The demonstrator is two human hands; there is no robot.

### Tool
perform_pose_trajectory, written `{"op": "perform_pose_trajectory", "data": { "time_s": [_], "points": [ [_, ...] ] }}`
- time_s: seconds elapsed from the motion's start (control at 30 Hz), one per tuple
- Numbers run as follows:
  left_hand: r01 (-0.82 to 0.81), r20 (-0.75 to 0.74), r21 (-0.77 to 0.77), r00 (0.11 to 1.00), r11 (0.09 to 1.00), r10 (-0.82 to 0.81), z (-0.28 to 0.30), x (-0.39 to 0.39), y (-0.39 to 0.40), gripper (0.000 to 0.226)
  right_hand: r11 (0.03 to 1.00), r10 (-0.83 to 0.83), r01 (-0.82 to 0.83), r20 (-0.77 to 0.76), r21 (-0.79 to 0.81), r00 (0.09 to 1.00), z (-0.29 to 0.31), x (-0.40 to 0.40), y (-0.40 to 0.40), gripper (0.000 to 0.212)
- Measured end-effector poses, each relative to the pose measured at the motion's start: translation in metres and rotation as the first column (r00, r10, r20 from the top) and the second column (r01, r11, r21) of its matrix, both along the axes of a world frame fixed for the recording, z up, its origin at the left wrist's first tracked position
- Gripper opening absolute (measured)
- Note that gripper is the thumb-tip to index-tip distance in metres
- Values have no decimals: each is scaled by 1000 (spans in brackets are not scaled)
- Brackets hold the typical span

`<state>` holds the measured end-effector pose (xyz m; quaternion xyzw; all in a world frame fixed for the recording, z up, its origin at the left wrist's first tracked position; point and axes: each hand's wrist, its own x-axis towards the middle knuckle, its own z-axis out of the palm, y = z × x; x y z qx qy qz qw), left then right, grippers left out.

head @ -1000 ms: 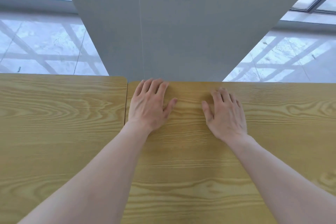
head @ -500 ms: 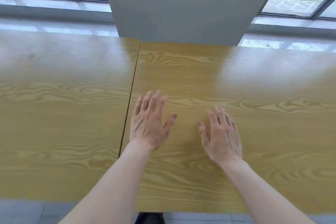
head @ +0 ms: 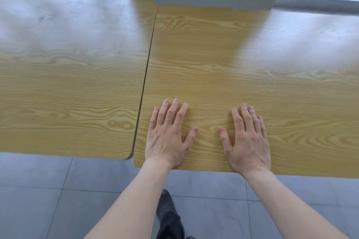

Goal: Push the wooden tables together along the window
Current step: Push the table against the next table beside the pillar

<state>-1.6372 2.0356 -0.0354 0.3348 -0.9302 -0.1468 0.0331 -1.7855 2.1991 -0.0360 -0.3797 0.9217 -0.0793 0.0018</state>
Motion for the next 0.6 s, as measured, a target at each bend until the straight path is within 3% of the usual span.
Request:
{"op": "perform_pose_trajectory", "data": {
  "time_s": [0.6],
  "points": [
    [-1, -27, 19, 1000, 1000, 2, 3, -1, -11, 72, 1000, -30, 30, -21, 5, 999, 2, 3, -10, 73]
  ]
}}
